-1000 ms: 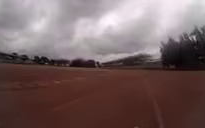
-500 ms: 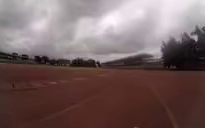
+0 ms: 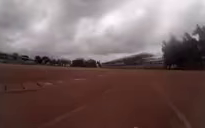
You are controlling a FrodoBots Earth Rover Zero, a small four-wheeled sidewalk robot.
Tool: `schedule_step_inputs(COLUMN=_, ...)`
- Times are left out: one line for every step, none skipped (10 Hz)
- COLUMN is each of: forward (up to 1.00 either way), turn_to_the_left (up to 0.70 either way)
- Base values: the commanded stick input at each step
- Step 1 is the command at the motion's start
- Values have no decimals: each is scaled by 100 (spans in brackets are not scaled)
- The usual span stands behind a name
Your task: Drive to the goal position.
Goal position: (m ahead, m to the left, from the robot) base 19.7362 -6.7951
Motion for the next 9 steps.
schedule_step_inputs(forward=70, turn_to_the_left=0)
schedule_step_inputs(forward=70, turn_to_the_left=0)
schedule_step_inputs(forward=70, turn_to_the_left=0)
schedule_step_inputs(forward=70, turn_to_the_left=0)
schedule_step_inputs(forward=70, turn_to_the_left=0)
schedule_step_inputs(forward=70, turn_to_the_left=0)
schedule_step_inputs(forward=70, turn_to_the_left=0)
schedule_step_inputs(forward=70, turn_to_the_left=0)
schedule_step_inputs(forward=70, turn_to_the_left=0)
